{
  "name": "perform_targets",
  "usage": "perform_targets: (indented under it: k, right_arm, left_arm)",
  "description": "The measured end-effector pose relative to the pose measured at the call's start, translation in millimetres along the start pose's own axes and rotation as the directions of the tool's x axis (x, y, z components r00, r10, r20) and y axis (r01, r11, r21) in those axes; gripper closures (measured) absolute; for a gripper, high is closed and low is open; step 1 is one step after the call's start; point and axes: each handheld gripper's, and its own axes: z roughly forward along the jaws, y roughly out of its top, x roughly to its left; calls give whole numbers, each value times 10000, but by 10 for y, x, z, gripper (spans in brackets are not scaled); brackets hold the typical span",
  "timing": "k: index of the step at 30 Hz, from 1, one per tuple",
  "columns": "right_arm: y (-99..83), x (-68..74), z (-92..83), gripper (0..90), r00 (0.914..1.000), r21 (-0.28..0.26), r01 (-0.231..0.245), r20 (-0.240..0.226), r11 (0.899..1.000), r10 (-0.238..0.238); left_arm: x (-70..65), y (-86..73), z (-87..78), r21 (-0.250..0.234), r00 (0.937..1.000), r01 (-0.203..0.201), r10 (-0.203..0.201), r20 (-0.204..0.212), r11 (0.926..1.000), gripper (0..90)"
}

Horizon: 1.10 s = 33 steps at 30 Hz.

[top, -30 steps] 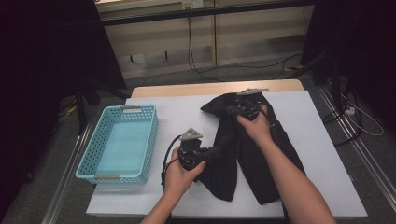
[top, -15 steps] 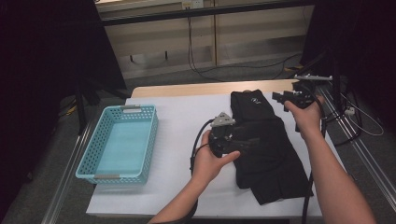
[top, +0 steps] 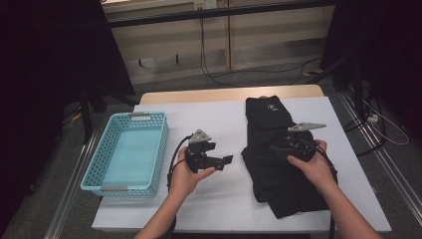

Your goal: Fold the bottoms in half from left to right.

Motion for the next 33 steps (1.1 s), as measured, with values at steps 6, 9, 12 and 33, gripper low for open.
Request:
perform_targets:
  k: [6, 9, 12, 33]
  right_arm:
    - [-205, 91, -101, 314, 9994, 136, 327, 90, 9994, -329]
    - [-284, 109, -151, 330, 9992, 211, 388, -17, 9990, -387]
    - [-353, 115, -219, 371, 9987, 295, 500, -20, 9983, -500]
    - [-568, 736, -205, 772, 9596, 914, 2480, -1599, 9644, -2316]
  left_arm:
    - [141, -160, -74, 67, 9996, 115, -114, -250, 9999, 141]
    - [162, -186, -77, 182, 9995, 32, -27, -300, 9998, 140]
    - [187, -206, -122, 139, 9992, -25, 30, -397, 9999, 134]
    - [217, -195, -155, 87, 9980, -105, 110, -615, 9999, 128]
